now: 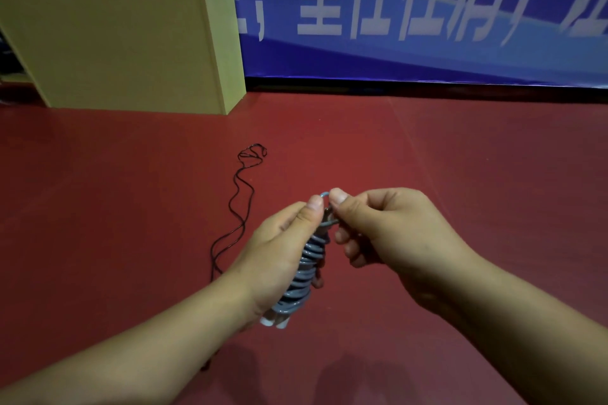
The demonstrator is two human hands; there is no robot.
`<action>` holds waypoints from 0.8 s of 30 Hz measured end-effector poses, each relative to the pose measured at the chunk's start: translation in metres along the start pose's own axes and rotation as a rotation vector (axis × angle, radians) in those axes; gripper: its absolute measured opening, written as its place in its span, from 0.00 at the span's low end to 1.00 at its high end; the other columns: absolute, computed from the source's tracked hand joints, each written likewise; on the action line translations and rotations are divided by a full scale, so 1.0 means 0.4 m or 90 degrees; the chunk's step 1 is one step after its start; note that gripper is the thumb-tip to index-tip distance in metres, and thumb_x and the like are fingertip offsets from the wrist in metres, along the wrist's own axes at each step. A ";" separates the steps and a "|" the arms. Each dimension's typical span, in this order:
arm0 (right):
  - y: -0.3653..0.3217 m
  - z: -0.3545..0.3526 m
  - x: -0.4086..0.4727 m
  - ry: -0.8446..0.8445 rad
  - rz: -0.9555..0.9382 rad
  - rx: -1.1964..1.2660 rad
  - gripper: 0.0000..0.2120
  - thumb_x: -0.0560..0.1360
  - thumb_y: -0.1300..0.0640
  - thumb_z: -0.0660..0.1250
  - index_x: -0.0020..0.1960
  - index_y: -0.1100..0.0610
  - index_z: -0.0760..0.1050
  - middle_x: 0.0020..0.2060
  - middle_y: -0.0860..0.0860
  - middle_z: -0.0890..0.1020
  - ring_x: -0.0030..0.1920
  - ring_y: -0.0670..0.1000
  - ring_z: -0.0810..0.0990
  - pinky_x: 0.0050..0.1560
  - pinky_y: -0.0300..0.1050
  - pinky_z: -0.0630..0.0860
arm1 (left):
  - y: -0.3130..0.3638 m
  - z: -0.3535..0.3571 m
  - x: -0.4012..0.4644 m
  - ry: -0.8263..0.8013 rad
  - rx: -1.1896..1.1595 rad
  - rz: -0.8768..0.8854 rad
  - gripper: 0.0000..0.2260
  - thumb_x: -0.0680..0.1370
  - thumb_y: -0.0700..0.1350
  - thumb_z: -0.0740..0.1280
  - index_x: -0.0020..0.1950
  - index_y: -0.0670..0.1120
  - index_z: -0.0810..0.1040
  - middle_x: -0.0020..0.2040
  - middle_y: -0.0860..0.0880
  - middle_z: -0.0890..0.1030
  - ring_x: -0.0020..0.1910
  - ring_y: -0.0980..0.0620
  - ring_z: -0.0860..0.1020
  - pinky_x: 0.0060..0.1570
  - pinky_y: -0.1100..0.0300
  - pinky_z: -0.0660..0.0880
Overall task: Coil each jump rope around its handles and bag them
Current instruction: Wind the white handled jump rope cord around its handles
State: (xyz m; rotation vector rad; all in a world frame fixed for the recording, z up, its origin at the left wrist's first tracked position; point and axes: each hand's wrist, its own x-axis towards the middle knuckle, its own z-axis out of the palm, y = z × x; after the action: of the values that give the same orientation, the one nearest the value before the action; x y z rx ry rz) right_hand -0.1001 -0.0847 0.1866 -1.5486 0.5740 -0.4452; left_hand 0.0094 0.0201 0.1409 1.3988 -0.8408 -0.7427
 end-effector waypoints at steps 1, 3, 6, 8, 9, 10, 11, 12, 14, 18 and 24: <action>-0.005 -0.001 0.000 -0.024 0.037 0.037 0.14 0.76 0.52 0.68 0.40 0.62 0.77 0.28 0.54 0.79 0.27 0.48 0.74 0.27 0.40 0.74 | -0.003 -0.002 0.001 -0.005 0.019 0.003 0.20 0.78 0.63 0.60 0.46 0.48 0.80 0.38 0.45 0.80 0.34 0.48 0.77 0.35 0.52 0.77; -0.014 -0.007 0.000 -0.072 0.111 0.100 0.12 0.78 0.53 0.65 0.43 0.62 0.78 0.30 0.53 0.79 0.27 0.46 0.75 0.29 0.38 0.77 | -0.008 -0.005 0.002 -0.005 0.041 0.008 0.21 0.78 0.65 0.61 0.49 0.49 0.81 0.38 0.48 0.81 0.35 0.49 0.78 0.38 0.49 0.77; -0.022 -0.023 0.004 -0.116 0.162 0.150 0.11 0.79 0.56 0.64 0.46 0.62 0.79 0.32 0.53 0.80 0.29 0.45 0.77 0.32 0.38 0.79 | -0.002 0.002 0.002 0.004 0.014 0.004 0.18 0.75 0.62 0.61 0.47 0.50 0.82 0.36 0.49 0.80 0.32 0.49 0.77 0.34 0.50 0.77; -0.025 -0.028 0.003 -0.108 0.150 0.141 0.10 0.78 0.56 0.65 0.45 0.62 0.79 0.31 0.53 0.80 0.29 0.46 0.76 0.31 0.38 0.79 | -0.003 0.005 0.006 -0.001 0.049 0.019 0.21 0.77 0.65 0.61 0.47 0.49 0.80 0.38 0.49 0.79 0.35 0.49 0.77 0.38 0.45 0.78; -0.025 -0.027 0.003 -0.094 0.134 0.123 0.10 0.78 0.55 0.66 0.43 0.61 0.78 0.30 0.53 0.80 0.28 0.46 0.76 0.30 0.38 0.78 | -0.003 0.007 0.007 -0.007 0.080 0.031 0.23 0.77 0.67 0.60 0.47 0.48 0.79 0.39 0.49 0.79 0.37 0.49 0.77 0.42 0.42 0.78; -0.023 -0.026 0.002 -0.075 0.116 0.103 0.10 0.77 0.55 0.67 0.42 0.61 0.78 0.30 0.53 0.79 0.27 0.46 0.75 0.29 0.39 0.77 | -0.002 0.011 0.008 -0.011 0.099 0.036 0.23 0.76 0.68 0.60 0.46 0.48 0.78 0.39 0.49 0.78 0.38 0.50 0.77 0.43 0.41 0.78; -0.021 -0.023 0.002 -0.055 0.097 0.083 0.10 0.76 0.54 0.68 0.41 0.61 0.77 0.29 0.53 0.79 0.27 0.46 0.74 0.29 0.39 0.76 | -0.002 0.014 0.008 -0.009 0.102 0.033 0.23 0.77 0.68 0.59 0.45 0.49 0.78 0.39 0.49 0.78 0.37 0.50 0.77 0.41 0.44 0.79; -0.019 -0.022 0.002 -0.036 0.079 0.064 0.11 0.76 0.54 0.68 0.41 0.61 0.76 0.29 0.52 0.78 0.27 0.47 0.74 0.29 0.40 0.75 | -0.001 0.015 0.008 -0.008 0.094 0.026 0.22 0.76 0.67 0.59 0.45 0.49 0.79 0.38 0.48 0.78 0.34 0.50 0.77 0.37 0.48 0.79; -0.010 -0.023 0.003 0.002 0.051 0.035 0.11 0.75 0.53 0.70 0.44 0.61 0.76 0.28 0.51 0.78 0.27 0.47 0.73 0.29 0.41 0.75 | -0.001 0.019 0.010 -0.018 0.096 0.026 0.23 0.77 0.67 0.59 0.48 0.49 0.80 0.40 0.44 0.80 0.33 0.46 0.79 0.36 0.50 0.80; 0.008 -0.029 0.008 0.019 0.008 -0.032 0.08 0.76 0.52 0.69 0.47 0.57 0.81 0.28 0.45 0.77 0.30 0.44 0.73 0.32 0.40 0.75 | -0.013 0.013 0.012 -0.029 0.135 0.038 0.27 0.75 0.70 0.58 0.52 0.47 0.79 0.44 0.39 0.81 0.38 0.43 0.80 0.46 0.42 0.79; 0.035 -0.035 0.017 0.046 -0.031 -0.091 0.10 0.77 0.52 0.68 0.41 0.56 0.79 0.28 0.47 0.77 0.32 0.46 0.74 0.34 0.45 0.76 | -0.009 0.025 0.007 -0.049 0.113 -0.013 0.24 0.73 0.68 0.57 0.50 0.51 0.79 0.33 0.46 0.79 0.31 0.46 0.80 0.31 0.56 0.77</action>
State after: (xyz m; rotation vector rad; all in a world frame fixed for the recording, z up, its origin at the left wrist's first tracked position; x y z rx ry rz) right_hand -0.1043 -0.0999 0.1730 -1.6906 0.6358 -0.5089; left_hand 0.0025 0.0125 0.1375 1.5467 -0.9727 -0.7565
